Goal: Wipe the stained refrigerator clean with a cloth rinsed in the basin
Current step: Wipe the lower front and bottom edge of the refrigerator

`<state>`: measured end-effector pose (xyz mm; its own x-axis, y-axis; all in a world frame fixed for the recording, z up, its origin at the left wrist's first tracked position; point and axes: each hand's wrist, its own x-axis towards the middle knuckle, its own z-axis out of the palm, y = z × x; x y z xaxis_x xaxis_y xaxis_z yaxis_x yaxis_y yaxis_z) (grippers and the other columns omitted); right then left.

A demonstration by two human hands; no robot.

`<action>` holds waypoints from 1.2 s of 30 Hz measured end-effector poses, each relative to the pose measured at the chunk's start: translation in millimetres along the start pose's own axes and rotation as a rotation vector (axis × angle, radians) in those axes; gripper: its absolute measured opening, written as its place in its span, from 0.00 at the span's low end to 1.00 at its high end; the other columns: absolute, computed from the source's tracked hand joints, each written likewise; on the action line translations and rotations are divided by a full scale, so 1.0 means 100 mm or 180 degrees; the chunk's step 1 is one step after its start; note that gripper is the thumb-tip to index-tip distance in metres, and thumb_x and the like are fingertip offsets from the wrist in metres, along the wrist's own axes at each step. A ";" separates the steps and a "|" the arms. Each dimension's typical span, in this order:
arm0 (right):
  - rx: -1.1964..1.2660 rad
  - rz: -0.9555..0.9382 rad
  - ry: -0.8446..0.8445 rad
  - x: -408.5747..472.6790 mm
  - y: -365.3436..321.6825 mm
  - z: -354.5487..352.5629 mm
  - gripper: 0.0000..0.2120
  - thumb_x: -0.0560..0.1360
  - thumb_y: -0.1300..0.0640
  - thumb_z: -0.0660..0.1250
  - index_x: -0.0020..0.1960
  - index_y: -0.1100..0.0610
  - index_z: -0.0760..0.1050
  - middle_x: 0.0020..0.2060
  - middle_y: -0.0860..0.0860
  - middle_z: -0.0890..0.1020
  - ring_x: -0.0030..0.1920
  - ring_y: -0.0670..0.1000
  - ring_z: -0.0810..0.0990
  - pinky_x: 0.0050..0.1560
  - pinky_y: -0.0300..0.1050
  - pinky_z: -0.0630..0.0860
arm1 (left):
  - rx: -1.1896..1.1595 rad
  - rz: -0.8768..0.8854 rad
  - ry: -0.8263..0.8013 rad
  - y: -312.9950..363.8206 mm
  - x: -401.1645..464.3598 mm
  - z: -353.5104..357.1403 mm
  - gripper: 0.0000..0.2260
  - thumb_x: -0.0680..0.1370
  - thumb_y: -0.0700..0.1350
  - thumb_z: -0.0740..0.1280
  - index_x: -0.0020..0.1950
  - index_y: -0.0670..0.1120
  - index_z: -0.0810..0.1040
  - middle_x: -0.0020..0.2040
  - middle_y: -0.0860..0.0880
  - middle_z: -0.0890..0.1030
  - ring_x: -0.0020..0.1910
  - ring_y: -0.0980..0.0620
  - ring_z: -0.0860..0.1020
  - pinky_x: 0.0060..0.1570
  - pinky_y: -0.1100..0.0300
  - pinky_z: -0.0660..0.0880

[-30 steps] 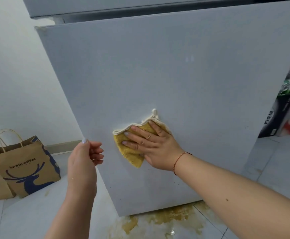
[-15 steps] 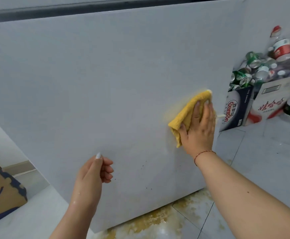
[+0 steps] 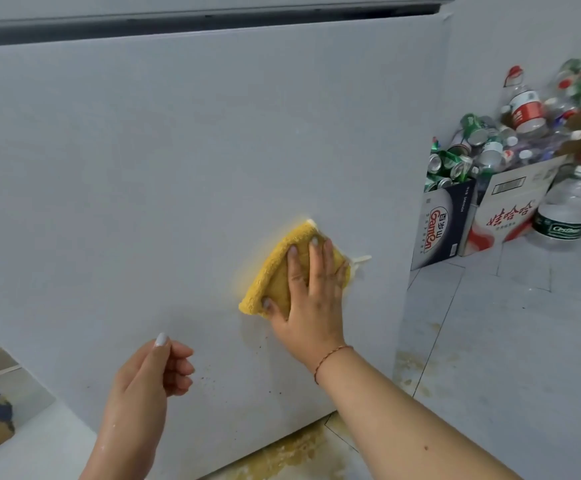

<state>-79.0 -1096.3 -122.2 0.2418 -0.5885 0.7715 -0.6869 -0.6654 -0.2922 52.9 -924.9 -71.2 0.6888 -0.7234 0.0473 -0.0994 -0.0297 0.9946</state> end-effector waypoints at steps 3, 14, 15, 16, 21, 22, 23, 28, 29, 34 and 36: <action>-0.0020 0.0107 0.0159 0.32 0.24 -0.18 0.41 0.72 0.37 0.61 0.77 0.53 0.48 0.76 0.58 0.50 0.77 0.62 0.47 0.71 0.70 0.46 | -0.0033 -0.0038 -0.0034 -0.02 0.02 0.07 0.18 0.84 0.43 0.55 0.41 0.36 0.77 0.31 0.42 0.76 0.32 0.43 0.71 0.36 0.52 0.70; 0.1023 0.1999 0.0398 0.63 0.86 -0.38 0.50 0.68 0.25 0.43 0.78 0.57 0.38 0.77 0.59 0.41 0.77 0.57 0.42 0.76 0.59 0.45 | -0.0044 -0.0022 -0.0086 -0.04 0.03 0.12 0.19 0.84 0.43 0.55 0.40 0.36 0.77 0.30 0.42 0.76 0.31 0.44 0.72 0.36 0.52 0.70; 0.1195 0.2300 0.0330 0.55 0.85 -0.32 0.49 0.69 0.26 0.44 0.78 0.56 0.37 0.77 0.58 0.40 0.77 0.57 0.41 0.76 0.59 0.46 | -0.0048 -0.0028 -0.0084 -0.03 0.03 0.12 0.19 0.84 0.43 0.55 0.40 0.36 0.77 0.30 0.42 0.75 0.31 0.44 0.72 0.36 0.52 0.70; 0.1357 0.2589 0.0238 0.45 0.81 -0.25 0.47 0.70 0.28 0.46 0.78 0.55 0.35 0.77 0.57 0.38 0.77 0.56 0.41 0.76 0.59 0.47 | -0.0062 -0.0047 -0.0081 -0.04 0.03 0.11 0.19 0.84 0.42 0.55 0.39 0.36 0.77 0.31 0.41 0.75 0.31 0.44 0.71 0.36 0.52 0.69; 0.1802 0.3302 -0.0083 0.19 0.50 -0.09 0.38 0.80 0.41 0.52 0.77 0.53 0.32 0.77 0.52 0.35 0.77 0.53 0.40 0.76 0.58 0.48 | -0.0192 -0.0172 -0.0037 0.00 0.01 0.08 0.18 0.83 0.41 0.55 0.38 0.35 0.76 0.28 0.41 0.74 0.29 0.45 0.70 0.34 0.53 0.68; 0.1797 0.3261 -0.0140 0.18 0.46 -0.08 0.39 0.79 0.39 0.52 0.77 0.53 0.32 0.77 0.52 0.35 0.77 0.54 0.40 0.76 0.59 0.49 | -0.0215 -0.0204 -0.0030 0.00 0.02 0.08 0.18 0.83 0.41 0.56 0.38 0.35 0.76 0.27 0.42 0.74 0.29 0.45 0.70 0.34 0.53 0.68; 0.1749 0.3148 -0.0182 0.19 0.41 -0.10 0.41 0.77 0.38 0.52 0.77 0.54 0.32 0.76 0.52 0.34 0.77 0.54 0.39 0.75 0.60 0.50 | -0.0232 -0.0223 -0.0038 0.03 0.03 0.10 0.18 0.83 0.41 0.56 0.38 0.35 0.76 0.27 0.42 0.74 0.28 0.45 0.70 0.34 0.54 0.68; 0.1229 0.1960 -0.0063 0.43 0.26 -0.36 0.44 0.73 0.36 0.54 0.76 0.52 0.32 0.77 0.54 0.36 0.76 0.54 0.35 0.76 0.59 0.41 | -0.0194 0.0058 -0.0253 0.35 0.10 0.34 0.18 0.83 0.42 0.55 0.39 0.35 0.76 0.29 0.42 0.75 0.30 0.44 0.71 0.35 0.53 0.69; 0.1127 0.1709 0.0005 0.54 0.25 -0.45 0.43 0.72 0.35 0.53 0.74 0.51 0.31 0.77 0.54 0.36 0.76 0.53 0.34 0.75 0.58 0.38 | -0.0168 0.0179 -0.0293 0.45 0.10 0.40 0.18 0.83 0.42 0.55 0.39 0.35 0.77 0.30 0.42 0.75 0.31 0.44 0.71 0.36 0.52 0.69; 0.0471 0.0815 0.0338 1.29 0.40 -0.89 0.44 0.71 0.35 0.54 0.78 0.52 0.39 0.78 0.56 0.43 0.77 0.57 0.38 0.72 0.62 0.37 | -0.0058 0.0653 -0.0421 0.96 0.17 0.65 0.17 0.83 0.44 0.56 0.41 0.39 0.77 0.30 0.46 0.77 0.31 0.46 0.73 0.37 0.51 0.70; 0.0421 0.0891 0.0442 1.58 0.53 -1.06 0.43 0.72 0.36 0.56 0.78 0.51 0.40 0.78 0.56 0.42 0.77 0.57 0.39 0.72 0.63 0.38 | -0.0053 0.0772 -0.0455 1.13 0.20 0.73 0.16 0.83 0.44 0.56 0.42 0.40 0.78 0.31 0.46 0.77 0.31 0.47 0.74 0.37 0.51 0.71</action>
<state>-149.9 -1176.2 44.3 -0.0454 -0.6946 0.7179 -0.6165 -0.5460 -0.5673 3.1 -993.2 35.8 0.5379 -0.7980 0.2719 -0.2365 0.1667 0.9572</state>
